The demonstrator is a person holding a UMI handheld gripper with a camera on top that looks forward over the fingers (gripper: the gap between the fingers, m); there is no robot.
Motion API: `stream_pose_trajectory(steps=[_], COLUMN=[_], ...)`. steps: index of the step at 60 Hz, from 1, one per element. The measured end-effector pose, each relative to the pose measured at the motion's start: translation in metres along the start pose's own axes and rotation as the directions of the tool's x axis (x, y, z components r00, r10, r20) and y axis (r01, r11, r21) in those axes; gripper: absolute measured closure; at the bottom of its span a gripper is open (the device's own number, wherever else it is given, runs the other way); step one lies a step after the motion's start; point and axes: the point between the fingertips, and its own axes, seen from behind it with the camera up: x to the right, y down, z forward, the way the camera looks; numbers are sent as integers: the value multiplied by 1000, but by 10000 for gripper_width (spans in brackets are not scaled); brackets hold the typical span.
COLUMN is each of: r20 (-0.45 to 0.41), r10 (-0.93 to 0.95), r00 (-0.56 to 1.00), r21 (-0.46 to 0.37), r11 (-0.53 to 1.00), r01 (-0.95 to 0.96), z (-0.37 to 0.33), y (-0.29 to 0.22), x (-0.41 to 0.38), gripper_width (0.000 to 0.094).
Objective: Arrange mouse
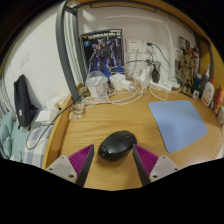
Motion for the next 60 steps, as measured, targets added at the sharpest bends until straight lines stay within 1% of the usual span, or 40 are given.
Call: stream_pose_trajectory(steps=[9, 17, 27, 31, 33, 37, 39, 41, 45, 49, 50, 51, 53, 54, 56, 60], r20=[-13, 1, 41, 35, 26, 8, 16, 19, 37, 50, 51, 52, 54, 55, 61, 75], r10=[-22, -55, -92, -101, -108, -130, -128, -131, -137, -146, -143, -141, -152, -155, -158, -151], r00=[1000, 998, 995, 994, 994, 991, 992, 991, 990, 988, 988, 989, 987, 986, 986, 986], r21=[-2, -8, -30, -24, -25, -25, -23, -21, -18, -14, -15, -13, -18, -21, -25, -36], r11=[1000, 998, 995, 994, 994, 991, 991, 991, 990, 989, 989, 990, 988, 987, 987, 987], r01=[22, 55, 93, 102, 109, 130, 129, 131, 138, 147, 144, 141, 153, 156, 160, 154], z=[23, 41, 54, 56, 56, 57, 58, 58, 58, 57, 57, 57, 56, 56, 56, 57], y=[-16, -26, -25, -26, -25, -25, -25, -26, -25, -24, -24, -25, -24, -24, -24, -25], x=[-16, -37, -63, -66, -64, -60, -61, -60, -61, -61, -60, -60, -60, -60, -61, -62], gripper_width=[168, 165, 161, 166, 185, 271, 350, 456, 460, 527, 508, 572, 604, 603, 654, 658])
